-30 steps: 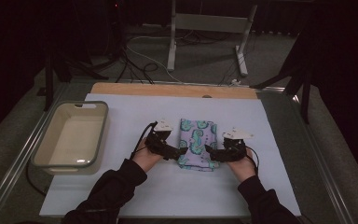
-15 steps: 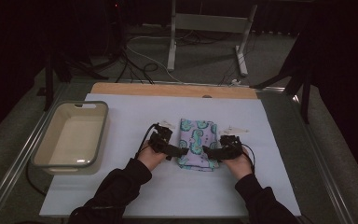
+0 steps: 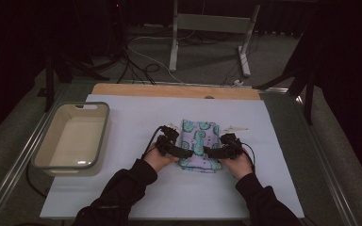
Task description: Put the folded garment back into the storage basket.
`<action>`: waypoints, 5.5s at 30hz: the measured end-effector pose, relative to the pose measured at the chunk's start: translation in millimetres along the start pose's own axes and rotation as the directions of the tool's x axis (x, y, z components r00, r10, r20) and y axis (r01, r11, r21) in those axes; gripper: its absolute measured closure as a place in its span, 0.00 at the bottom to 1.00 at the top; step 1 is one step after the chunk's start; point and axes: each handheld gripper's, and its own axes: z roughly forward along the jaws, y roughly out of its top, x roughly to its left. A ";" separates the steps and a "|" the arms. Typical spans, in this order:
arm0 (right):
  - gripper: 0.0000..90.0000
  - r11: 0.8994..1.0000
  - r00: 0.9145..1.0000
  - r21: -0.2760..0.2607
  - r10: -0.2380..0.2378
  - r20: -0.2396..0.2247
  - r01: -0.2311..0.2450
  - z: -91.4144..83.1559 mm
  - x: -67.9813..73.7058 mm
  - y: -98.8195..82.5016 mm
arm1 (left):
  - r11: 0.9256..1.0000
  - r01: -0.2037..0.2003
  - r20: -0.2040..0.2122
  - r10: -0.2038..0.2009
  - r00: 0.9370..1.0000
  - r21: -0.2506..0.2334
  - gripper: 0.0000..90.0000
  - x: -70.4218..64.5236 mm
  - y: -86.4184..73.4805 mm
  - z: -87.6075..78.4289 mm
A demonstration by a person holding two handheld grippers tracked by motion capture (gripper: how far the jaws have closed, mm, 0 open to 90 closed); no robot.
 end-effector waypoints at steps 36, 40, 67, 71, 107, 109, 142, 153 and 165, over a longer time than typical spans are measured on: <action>0.72 0.987 0.965 0.125 0.127 -0.230 -0.100 8.9 -0.6 -12.4 | 0.997 0.050 0.140 -0.058 0.988 0.058 0.68 0.7 -6.0 16.3; 0.81 0.989 0.964 0.127 0.108 -0.243 -0.079 8.7 -0.1 -11.9 | 0.999 0.016 0.133 -0.023 0.991 0.049 0.76 -2.5 -5.3 15.2; 0.87 1.000 0.975 -0.025 -0.001 -0.221 -0.005 -19.2 15.3 7.9 | 0.998 -0.048 0.099 0.050 0.994 -0.028 0.80 -11.9 9.6 -17.7; 0.87 0.999 0.974 -0.041 -0.008 -0.227 -0.002 -24.4 16.6 16.4 | 0.998 -0.052 0.093 0.056 0.994 -0.045 0.80 -13.3 14.3 -26.5; 0.87 0.985 0.964 -0.153 -0.109 -0.244 0.073 -45.4 51.8 73.3 | 0.986 -0.093 0.042 0.099 0.994 -0.138 0.81 -4.6 32.9 -97.5; 0.87 0.985 0.962 -0.159 -0.112 -0.249 0.073 -44.1 54.7 75.6 | 0.986 -0.092 0.038 0.098 0.994 -0.138 0.81 -2.9 32.1 -100.6; 0.87 0.971 0.945 -0.202 -0.183 -0.270 0.130 -32.8 110.1 114.2 | 0.983 -0.090 -0.023 0.087 0.996 -0.159 0.81 24.8 20.5 -163.9; 0.87 0.964 0.935 -0.218 -0.210 -0.286 0.150 -25.6 132.8 125.0 | 0.982 -0.078 -0.050 0.070 0.996 -0.172 0.81 34.8 10.3 -187.3; 0.87 0.957 0.914 -0.231 -0.248 -0.321 0.178 -13.3 166.5 138.0 | 0.982 -0.056 -0.086 0.041 0.995 -0.180 0.81 48.6 -8.4 -217.9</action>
